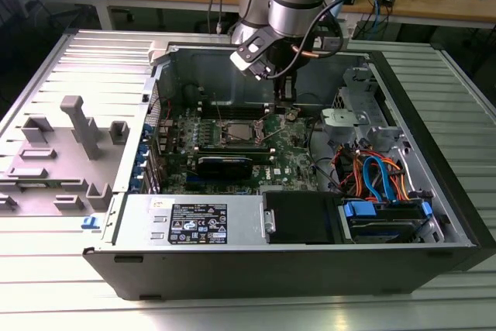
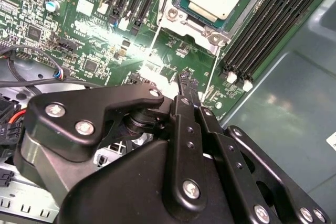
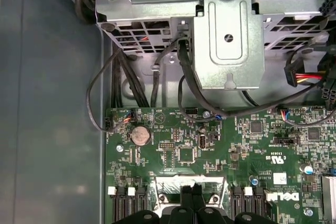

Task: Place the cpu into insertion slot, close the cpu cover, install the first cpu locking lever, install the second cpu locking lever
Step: 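Close the cpu cover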

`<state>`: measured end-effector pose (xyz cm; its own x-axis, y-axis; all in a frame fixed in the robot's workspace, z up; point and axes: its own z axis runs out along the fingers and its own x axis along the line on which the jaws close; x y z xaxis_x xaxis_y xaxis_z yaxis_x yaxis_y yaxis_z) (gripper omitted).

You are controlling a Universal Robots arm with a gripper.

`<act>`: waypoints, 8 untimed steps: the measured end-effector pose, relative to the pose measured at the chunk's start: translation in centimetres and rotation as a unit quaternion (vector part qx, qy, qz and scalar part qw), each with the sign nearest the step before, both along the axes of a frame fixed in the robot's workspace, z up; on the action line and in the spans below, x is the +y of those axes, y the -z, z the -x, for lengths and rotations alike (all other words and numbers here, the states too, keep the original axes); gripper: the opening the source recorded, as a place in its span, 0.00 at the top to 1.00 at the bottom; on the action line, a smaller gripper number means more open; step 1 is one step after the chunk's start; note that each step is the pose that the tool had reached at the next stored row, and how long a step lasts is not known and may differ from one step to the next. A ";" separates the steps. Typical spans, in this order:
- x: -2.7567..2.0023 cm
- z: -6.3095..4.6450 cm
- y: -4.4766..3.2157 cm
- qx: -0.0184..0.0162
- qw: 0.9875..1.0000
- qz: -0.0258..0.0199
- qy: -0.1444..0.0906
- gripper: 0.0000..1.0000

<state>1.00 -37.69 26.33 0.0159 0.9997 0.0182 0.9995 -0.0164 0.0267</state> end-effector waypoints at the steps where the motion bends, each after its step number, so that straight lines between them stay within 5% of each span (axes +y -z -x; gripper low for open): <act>1: 0.00 -0.1 0.00 0.000 1.000 0.000 0.000 0.89; 8: 0.00 -0.8 0.00 0.000 1.000 0.000 0.000 0.89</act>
<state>1.77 -37.70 26.34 0.0160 0.9997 0.0181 0.9995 -0.0164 0.0266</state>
